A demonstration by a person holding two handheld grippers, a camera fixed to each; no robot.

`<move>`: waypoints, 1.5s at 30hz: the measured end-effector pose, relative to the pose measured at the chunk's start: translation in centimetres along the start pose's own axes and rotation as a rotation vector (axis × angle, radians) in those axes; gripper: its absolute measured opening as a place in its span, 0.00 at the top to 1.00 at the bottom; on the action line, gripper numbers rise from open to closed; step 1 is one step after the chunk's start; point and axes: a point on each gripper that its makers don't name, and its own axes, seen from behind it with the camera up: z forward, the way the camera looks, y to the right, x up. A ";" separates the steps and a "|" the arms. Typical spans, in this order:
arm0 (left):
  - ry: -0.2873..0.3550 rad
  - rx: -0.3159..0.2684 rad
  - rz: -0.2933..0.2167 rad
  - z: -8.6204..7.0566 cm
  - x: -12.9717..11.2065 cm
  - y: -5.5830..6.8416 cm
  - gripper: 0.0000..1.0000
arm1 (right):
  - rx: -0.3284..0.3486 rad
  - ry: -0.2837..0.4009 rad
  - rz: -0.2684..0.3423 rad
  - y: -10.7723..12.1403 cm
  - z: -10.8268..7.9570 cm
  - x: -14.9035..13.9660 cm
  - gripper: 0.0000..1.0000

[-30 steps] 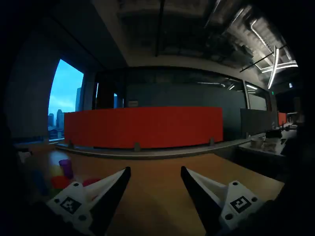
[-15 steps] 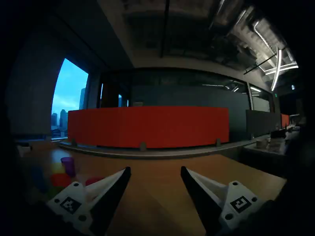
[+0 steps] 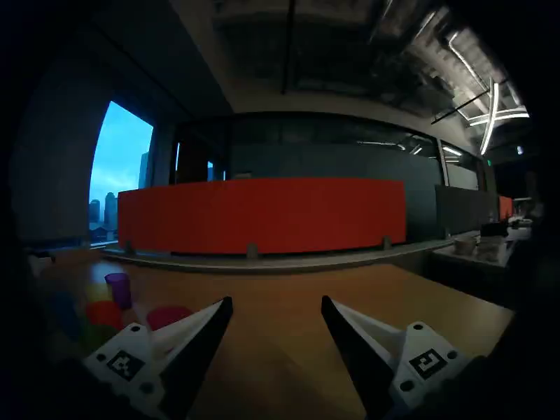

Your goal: Pour water

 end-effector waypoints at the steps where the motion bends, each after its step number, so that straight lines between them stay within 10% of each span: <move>1: 0.000 0.000 0.000 0.0 0.0 0.0 0.02 | -0.001 -0.003 -0.003 0.0 0.0 -0.1 0.02; 45: 0.000 0.000 0.000 0.0 0.0 0.0 0.02 | -0.005 -0.023 -0.022 -0.3 0.3 -0.8 0.00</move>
